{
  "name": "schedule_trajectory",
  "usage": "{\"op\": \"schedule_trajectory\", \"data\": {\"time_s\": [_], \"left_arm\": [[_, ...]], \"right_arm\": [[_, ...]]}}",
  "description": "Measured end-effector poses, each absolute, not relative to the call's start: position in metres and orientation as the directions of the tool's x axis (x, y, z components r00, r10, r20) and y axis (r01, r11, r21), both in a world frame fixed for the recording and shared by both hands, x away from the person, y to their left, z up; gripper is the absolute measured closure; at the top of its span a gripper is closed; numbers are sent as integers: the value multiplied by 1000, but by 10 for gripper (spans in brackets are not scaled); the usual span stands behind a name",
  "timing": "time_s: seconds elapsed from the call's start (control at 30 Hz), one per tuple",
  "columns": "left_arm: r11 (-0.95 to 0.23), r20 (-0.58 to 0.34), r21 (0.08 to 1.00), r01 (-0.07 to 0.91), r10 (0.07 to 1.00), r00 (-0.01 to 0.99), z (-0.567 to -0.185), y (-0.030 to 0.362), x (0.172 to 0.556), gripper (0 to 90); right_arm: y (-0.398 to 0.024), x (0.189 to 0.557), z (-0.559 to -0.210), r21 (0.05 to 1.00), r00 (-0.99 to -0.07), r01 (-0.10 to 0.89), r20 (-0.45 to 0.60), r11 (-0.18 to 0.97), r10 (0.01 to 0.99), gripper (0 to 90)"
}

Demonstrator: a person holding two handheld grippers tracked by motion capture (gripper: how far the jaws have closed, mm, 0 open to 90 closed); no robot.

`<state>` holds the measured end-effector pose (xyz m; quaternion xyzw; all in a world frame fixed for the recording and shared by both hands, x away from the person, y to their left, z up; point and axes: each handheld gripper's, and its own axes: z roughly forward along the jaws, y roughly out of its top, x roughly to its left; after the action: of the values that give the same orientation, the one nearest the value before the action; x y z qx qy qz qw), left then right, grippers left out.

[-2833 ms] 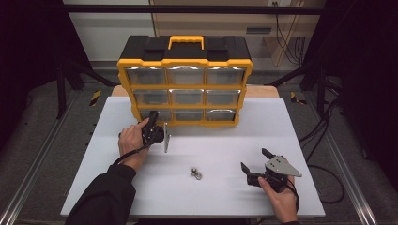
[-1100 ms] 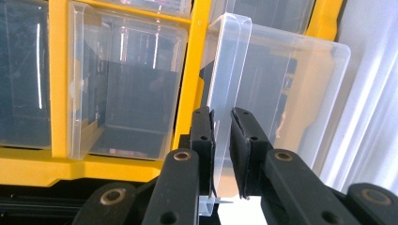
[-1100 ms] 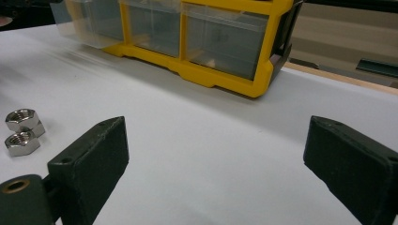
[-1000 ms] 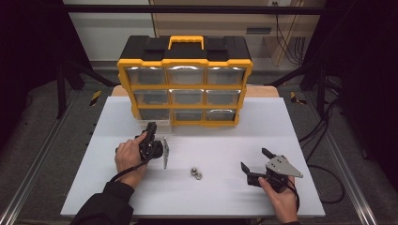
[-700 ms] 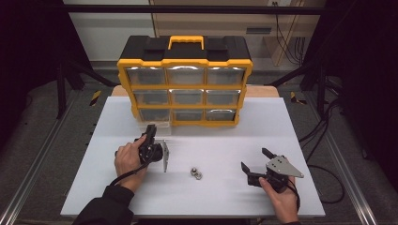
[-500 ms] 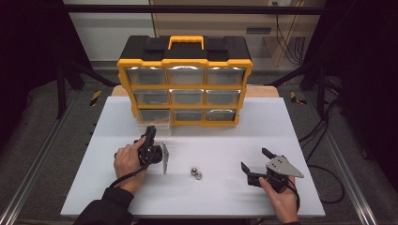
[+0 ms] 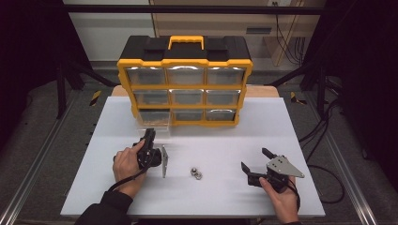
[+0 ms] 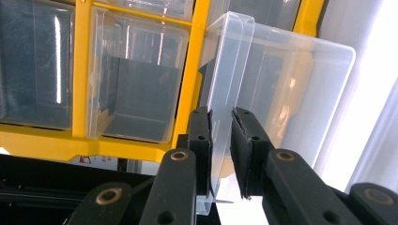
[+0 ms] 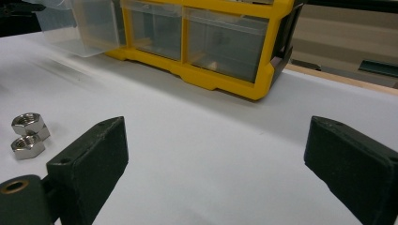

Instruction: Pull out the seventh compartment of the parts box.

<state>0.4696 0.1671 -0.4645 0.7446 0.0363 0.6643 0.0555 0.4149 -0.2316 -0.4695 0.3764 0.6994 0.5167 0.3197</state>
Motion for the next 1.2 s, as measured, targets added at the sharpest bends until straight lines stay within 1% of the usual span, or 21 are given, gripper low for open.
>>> {"op": "schedule_trajectory", "data": {"time_s": [0.17, 0.27, 0.47, 0.57, 0.67, 0.73, 0.83, 0.87, 0.9, 0.93, 1.07, 1.2], "left_arm": [[-989, 985, 144, -34, 140, 104, -466, 168, 469, 772], [-990, 985, 138, -24, 135, 110, -467, 169, 468, 767], [-988, 982, 153, -28, 148, 117, -469, 169, 466, 739], [-986, 979, 164, -23, 160, 122, -468, 170, 466, 672], [-982, 976, 187, -35, 182, 122, -465, 172, 464, 633], [-978, 970, 204, -28, 198, 142, -463, 173, 462, 604], [-970, 959, 241, -19, 235, 159, -461, 175, 459, 527], [-966, 952, 258, -11, 253, 170, -461, 176, 458, 500], [-956, 944, 293, -26, 285, 166, -461, 176, 459, 473], [-953, 940, 304, -17, 296, 171, -460, 178, 457, 456], [-941, 926, 338, -7, 331, 183, -457, 182, 454, 403], [-933, 916, 361, -4, 354, 187, -455, 186, 453, 382]], "right_arm": [[-231, 415, -470, 963, -511, 194, -65, 189, 857, 65], [-231, 415, -471, 962, -513, 196, -65, 191, 856, 65], [-231, 415, -471, 960, -514, 203, -65, 194, 856, 65], [-231, 415, -471, 960, -513, 200, -67, 196, 856, 64], [-231, 415, -471, 960, -512, 199, -70, 197, 856, 64], [-231, 415, -471, 960, -511, 198, -72, 199, 856, 63], [-231, 415, -471, 960, -512, 201, -68, 197, 856, 63], [-231, 415, -471, 960, -511, 200, -70, 197, 857, 63], [-231, 415, -471, 960, -511, 199, -70, 197, 857, 63], [-231, 415, -471, 960, -511, 200, -70, 197, 856, 63], [-230, 415, -472, 958, -511, 202, -72, 202, 856, 62], [-229, 415, -472, 958, -513, 200, -76, 205, 855, 62]]}}
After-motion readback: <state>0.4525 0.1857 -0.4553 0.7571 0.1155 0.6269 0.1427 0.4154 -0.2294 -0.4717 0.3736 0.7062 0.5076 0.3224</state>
